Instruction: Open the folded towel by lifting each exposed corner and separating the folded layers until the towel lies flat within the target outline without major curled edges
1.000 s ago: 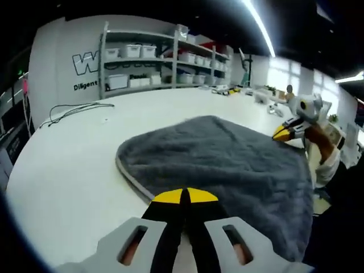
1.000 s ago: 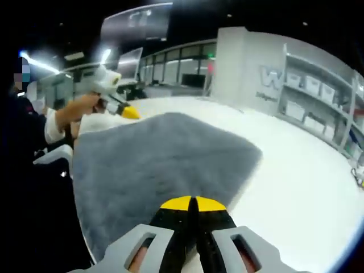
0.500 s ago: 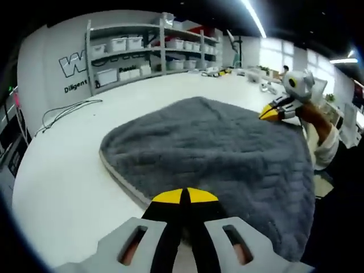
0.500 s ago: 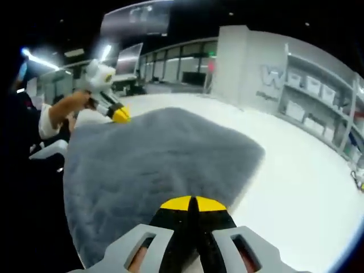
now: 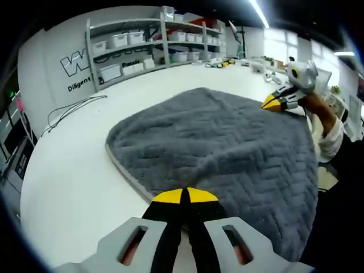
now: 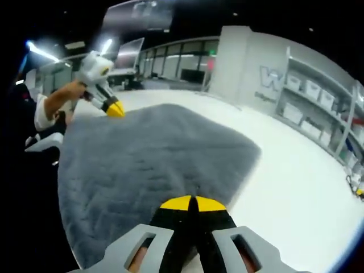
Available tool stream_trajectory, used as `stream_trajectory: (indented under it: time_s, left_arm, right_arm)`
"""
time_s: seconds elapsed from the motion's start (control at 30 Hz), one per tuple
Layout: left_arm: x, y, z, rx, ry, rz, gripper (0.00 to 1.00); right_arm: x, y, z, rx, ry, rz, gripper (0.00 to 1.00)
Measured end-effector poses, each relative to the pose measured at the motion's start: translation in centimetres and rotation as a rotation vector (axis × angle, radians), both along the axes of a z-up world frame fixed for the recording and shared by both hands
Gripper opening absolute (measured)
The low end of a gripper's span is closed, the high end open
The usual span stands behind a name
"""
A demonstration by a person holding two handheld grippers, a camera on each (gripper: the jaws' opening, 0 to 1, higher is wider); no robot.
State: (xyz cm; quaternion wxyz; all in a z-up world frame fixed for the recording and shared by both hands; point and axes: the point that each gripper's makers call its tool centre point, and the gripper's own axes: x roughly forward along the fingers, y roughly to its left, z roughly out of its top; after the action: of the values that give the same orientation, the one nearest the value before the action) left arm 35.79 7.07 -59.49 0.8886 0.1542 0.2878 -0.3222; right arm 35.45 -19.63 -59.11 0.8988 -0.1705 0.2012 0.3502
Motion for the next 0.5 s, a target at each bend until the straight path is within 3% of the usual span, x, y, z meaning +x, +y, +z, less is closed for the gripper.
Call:
stream_trajectory:
  time_s: [0.4, 0.5]
  left_arm:
    - [-0.61, 0.66, 0.02, 0.014, -0.012, 0.005, 0.01]
    - [-0.92, 0.84, 0.05, 0.017, -0.007, 0.008, 0.01]
  right_arm:
    - [-0.13, -0.33, -0.12, 0.049, 0.006, -0.017, 0.00]
    - [-0.28, -0.44, -0.08, 0.028, 0.008, -0.024, 0.00]
